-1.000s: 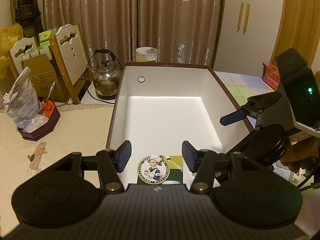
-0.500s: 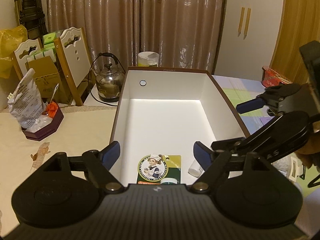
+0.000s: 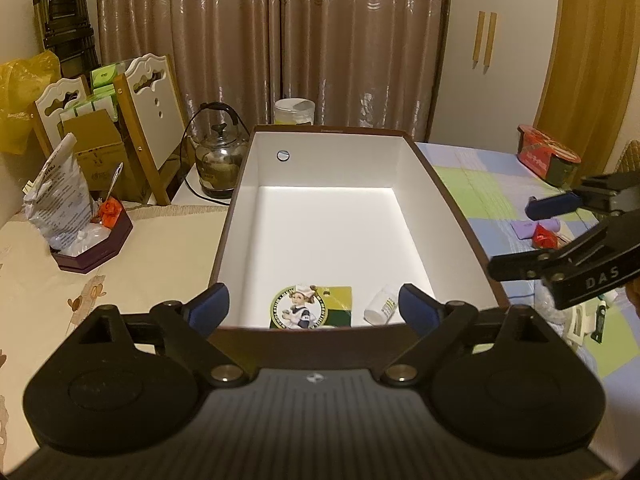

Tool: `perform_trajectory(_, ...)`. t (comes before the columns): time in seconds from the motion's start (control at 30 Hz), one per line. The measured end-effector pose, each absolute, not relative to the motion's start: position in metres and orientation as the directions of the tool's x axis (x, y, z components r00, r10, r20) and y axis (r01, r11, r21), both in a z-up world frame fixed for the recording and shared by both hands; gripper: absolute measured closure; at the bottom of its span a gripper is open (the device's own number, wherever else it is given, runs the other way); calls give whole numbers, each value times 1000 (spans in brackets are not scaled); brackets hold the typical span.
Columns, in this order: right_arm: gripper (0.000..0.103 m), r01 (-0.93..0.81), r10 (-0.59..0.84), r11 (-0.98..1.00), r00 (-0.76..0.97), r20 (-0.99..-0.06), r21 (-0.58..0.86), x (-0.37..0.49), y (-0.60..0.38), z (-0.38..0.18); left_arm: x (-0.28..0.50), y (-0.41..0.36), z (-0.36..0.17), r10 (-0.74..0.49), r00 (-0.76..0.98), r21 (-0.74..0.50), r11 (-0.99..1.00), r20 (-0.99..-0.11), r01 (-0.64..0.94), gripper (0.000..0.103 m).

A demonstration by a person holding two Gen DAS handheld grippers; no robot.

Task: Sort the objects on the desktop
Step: 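Move both grippers back to the table items and grasp the white hair clip with the right gripper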

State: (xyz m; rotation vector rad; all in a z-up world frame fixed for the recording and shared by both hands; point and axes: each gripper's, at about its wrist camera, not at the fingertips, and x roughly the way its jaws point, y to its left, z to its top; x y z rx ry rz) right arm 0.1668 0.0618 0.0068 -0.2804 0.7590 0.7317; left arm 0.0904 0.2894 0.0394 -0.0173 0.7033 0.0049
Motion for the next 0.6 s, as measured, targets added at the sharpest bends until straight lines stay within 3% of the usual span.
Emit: perform_trajectory(0.6,6,-379,231,925,585,-777,-10,102,-121,-22,60,182,28,-193,725,-46,975,-661,219,10)
